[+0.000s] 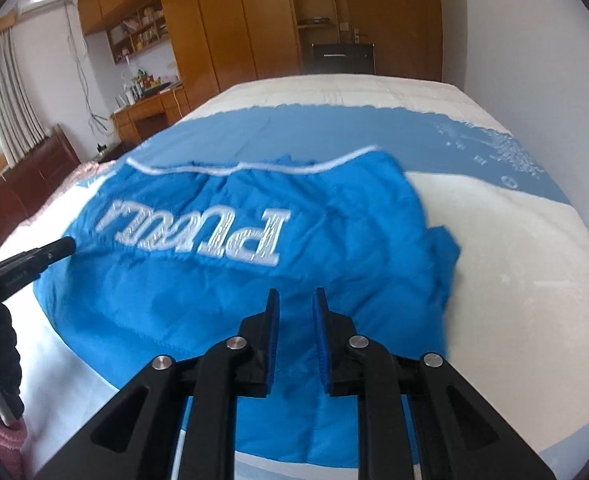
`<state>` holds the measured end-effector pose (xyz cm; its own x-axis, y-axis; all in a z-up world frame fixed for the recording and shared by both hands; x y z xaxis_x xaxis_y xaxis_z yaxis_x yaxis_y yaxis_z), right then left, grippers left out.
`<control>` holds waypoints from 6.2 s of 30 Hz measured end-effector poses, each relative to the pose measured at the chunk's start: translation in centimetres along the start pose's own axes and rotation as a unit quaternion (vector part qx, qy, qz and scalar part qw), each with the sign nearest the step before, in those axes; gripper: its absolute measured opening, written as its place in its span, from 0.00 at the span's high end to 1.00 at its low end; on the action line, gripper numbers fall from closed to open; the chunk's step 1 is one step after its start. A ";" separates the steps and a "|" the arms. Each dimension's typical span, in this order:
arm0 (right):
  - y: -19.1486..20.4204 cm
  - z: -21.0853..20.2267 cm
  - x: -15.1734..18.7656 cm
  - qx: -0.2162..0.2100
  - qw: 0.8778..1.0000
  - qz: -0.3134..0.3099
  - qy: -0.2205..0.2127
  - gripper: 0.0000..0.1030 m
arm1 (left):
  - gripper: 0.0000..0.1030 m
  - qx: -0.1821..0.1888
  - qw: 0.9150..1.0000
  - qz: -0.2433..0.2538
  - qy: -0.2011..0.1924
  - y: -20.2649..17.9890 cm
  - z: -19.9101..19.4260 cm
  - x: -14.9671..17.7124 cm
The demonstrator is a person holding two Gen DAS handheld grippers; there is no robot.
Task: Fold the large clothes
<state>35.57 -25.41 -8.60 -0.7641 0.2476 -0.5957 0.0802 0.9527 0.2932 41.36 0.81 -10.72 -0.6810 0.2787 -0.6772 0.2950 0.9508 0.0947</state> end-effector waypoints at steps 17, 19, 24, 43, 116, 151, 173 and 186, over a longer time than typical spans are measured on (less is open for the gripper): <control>-0.3 0.8 1.4 -0.027 0.999 0.030 -0.016 0.87 | 0.98 0.003 1.000 0.008 0.004 -0.8 1.7 3.0; 0.8 -0.4 1.2 -0.045 0.998 0.018 -0.029 0.87 | 0.96 0.015 1.000 0.015 -0.012 -1.9 0.5 2.6; 1.6 0.6 2.0 -0.040 0.999 0.007 -0.007 0.87 | 0.96 0.020 0.999 0.037 -0.012 -3.6 0.5 2.5; 1.2 3.0 3.5 -0.029 1.000 -0.007 0.005 0.89 | 0.96 0.017 0.998 0.054 0.006 -3.7 2.6 3.5; -9.4 2.6 -3.9 -0.213 0.953 0.161 0.146 0.80 | 0.77 0.117 0.988 -0.101 0.021 11.3 1.6 1.4; -10.9 -15.2 6.3 -0.219 0.960 0.118 0.125 0.82 | 0.81 0.129 0.989 -0.072 -0.004 3.1 -13.6 11.9; -13.5 -9.6 12.3 -0.180 0.960 0.161 0.140 0.72 | 0.56 0.078 0.994 -0.082 -0.001 3.4 -9.7 17.6; -13.6 -9.2 12.4 -0.163 0.966 0.156 0.125 0.64 | 0.51 0.051 0.995 -0.086 -0.005 3.2 -10.3 17.5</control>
<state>19.11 -36.86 -13.09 -0.8697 0.4240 -0.2526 0.1567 0.7226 0.6733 23.48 10.11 -14.72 -0.7215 0.1110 -0.6835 0.2417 0.9654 -0.0983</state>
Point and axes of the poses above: each gripper's, at about its wrist camera, not at the fingertips, and z roughly the way its jaws point, y to its left, x to its underside, the point moved 7 cm from there along z, roughly the way its jaws point, and after that the axes turned 14 degrees about z, right-handed, at the moved point
